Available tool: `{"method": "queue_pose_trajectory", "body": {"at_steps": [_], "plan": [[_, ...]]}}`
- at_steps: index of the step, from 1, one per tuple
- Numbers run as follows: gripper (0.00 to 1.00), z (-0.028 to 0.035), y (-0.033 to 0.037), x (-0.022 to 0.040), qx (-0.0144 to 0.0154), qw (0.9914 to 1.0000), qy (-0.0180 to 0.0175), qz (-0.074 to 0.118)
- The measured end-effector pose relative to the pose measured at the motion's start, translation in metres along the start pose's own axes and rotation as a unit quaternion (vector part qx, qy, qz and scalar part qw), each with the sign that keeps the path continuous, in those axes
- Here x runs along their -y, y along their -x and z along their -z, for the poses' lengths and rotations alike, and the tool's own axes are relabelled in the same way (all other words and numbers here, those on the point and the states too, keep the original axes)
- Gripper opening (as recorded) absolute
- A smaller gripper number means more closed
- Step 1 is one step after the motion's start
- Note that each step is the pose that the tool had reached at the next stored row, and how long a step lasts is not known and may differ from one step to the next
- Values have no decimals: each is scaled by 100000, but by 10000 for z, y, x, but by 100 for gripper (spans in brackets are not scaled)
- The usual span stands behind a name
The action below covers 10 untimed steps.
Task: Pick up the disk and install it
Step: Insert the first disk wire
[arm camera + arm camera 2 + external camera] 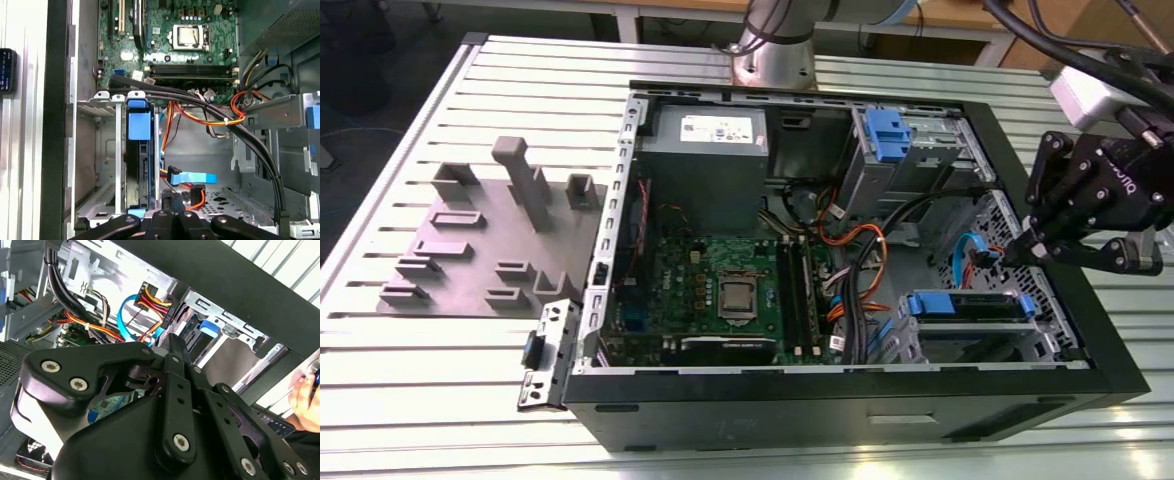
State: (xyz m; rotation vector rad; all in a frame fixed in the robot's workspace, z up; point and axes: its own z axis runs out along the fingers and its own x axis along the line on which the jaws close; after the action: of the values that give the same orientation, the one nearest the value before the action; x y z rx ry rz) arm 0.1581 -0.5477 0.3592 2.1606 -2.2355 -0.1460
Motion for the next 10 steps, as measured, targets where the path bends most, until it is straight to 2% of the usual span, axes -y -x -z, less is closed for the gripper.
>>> {"method": "queue_pose_trajectory", "body": {"at_steps": [6,10], "plan": [[11,-12,35,6,-13,100000,2,5],[11,-29,94,29,-59,100000,0,3]]}}
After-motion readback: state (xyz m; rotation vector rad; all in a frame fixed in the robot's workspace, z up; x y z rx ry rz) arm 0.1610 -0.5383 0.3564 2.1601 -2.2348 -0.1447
